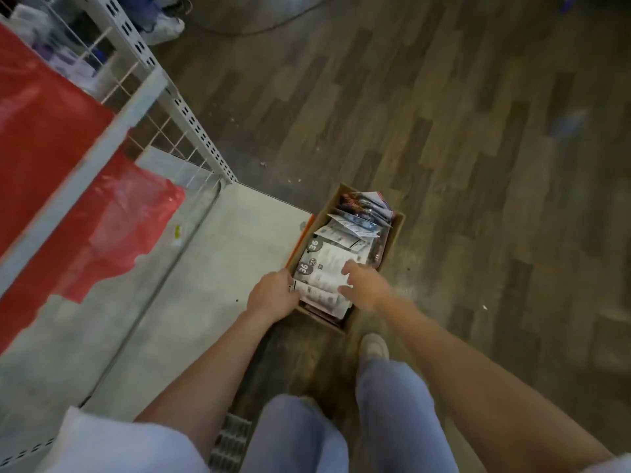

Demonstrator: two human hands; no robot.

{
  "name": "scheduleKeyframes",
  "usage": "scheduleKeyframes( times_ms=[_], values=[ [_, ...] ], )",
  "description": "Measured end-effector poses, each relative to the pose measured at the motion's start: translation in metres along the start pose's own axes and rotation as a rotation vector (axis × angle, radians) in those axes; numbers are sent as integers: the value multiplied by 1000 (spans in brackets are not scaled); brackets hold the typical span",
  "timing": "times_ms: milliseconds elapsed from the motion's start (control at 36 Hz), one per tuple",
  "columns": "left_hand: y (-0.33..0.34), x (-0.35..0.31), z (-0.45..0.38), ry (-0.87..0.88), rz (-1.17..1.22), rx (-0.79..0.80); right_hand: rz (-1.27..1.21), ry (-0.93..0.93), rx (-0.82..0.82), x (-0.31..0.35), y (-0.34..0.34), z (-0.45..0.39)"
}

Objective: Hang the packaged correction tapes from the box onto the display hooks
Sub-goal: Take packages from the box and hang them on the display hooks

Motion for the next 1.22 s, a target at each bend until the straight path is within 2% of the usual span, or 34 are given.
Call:
scheduleKeyframes(
  times_ms=[139,222,417,528,639,778,889,1028,1083,1139,1222],
  values=[
    [56,28,-56,18,16,-1,5,-1,-16,-18,42,-64],
    [82,40,-94,38,52,-55,17,-26,-57,-28,58,-110],
    [128,61,-179,110,107,-199,-31,-46,-270,-46,68,-208],
    [144,72,-219,192,0,-162,-103,-72,-341,-59,79,-235],
    [144,80,-242,262,-105,-76,-102,-117,-312,-77,86,-248],
    [144,82,-241,279,-211,-77,-309,-204,-411,-72,68,-237],
    [136,73,-237,318,-53,-110,-254,-211,-323,-74,68,-231],
    [122,45,-237,453,326,-293,-122,-240,-80,-71,74,-227],
    [116,36,-235,498,422,-364,-120,-217,-34,-72,77,-227],
    [115,32,-234,517,435,-411,-180,-207,-44,-74,76,-226],
    [117,39,-235,464,482,-527,-319,-167,-187,-81,67,-227]
  ],
)
Point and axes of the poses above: each hand's wrist, its own z-axis away from the middle knuckle, its own y-axis out of the palm, x = y × z, the point moved 1 cm from there along -z, towards the middle knuckle, and after that the axes turned 5 degrees about y, right-handed, at the moved point
